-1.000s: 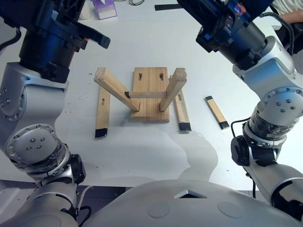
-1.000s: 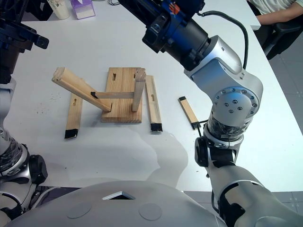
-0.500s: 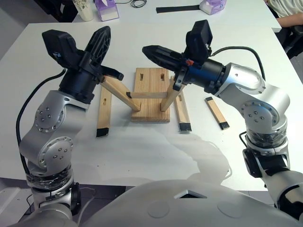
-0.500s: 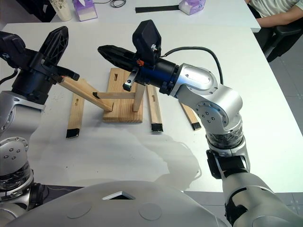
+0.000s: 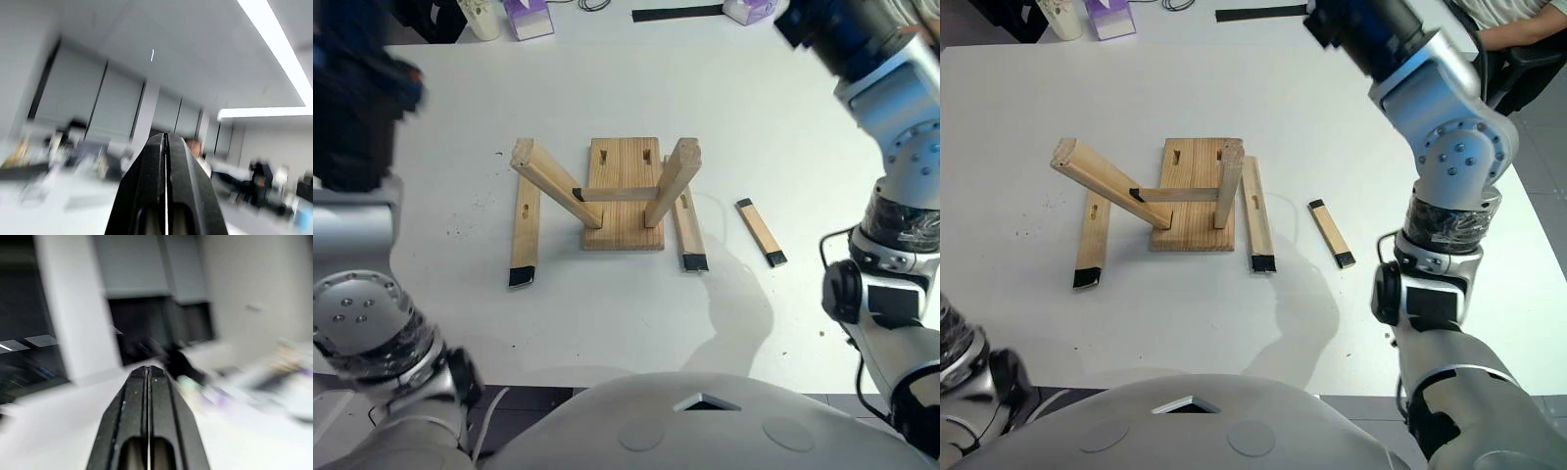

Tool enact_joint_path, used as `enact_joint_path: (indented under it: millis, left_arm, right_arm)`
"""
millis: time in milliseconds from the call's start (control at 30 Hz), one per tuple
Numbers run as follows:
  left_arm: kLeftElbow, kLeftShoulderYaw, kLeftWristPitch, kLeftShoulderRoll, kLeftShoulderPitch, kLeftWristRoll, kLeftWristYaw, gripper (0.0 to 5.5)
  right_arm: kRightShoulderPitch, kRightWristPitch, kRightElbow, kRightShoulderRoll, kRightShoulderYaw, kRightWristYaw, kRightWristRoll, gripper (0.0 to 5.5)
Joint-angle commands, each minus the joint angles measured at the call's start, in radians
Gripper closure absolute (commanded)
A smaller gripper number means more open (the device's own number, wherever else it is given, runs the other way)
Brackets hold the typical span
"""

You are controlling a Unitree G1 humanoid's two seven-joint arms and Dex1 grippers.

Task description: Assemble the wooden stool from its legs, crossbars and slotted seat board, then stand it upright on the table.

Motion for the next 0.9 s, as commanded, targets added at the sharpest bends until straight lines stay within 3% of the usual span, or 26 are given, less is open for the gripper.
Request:
enact_joint_path:
  millis: [33,200,400,600,900]
  left_arm:
    - [0.317,-0.053,-0.051,0.057,0.345,0.321,-0.246,5.50]
    - [0.310,-0.253,-0.115,0.014,0.449,0.518,-0.371,5.50]
    - [0.305,-0.352,-0.131,-0.002,0.340,0.602,-0.434,5.50]
    - [0.325,-0.471,-0.145,-0.041,0.231,0.673,-0.464,5.50]
    - [0.399,-0.425,-0.202,-0.051,0.212,0.743,-0.442,5.50]
  right_arm:
    - [0.190,-0.184,0.139,-0.058,0.193,0.155,-0.284,5.48]
    - [0.245,-0.228,0.188,-0.003,0.279,0.314,-0.341,5.48]
    - [0.174,-0.211,0.259,0.054,0.269,0.491,-0.316,5.48]
    - [0.075,-0.199,0.359,0.096,0.350,0.694,-0.354,5.48]
    - [0.071,-0.147,0.354,0.147,0.440,0.819,-0.392,5.48]
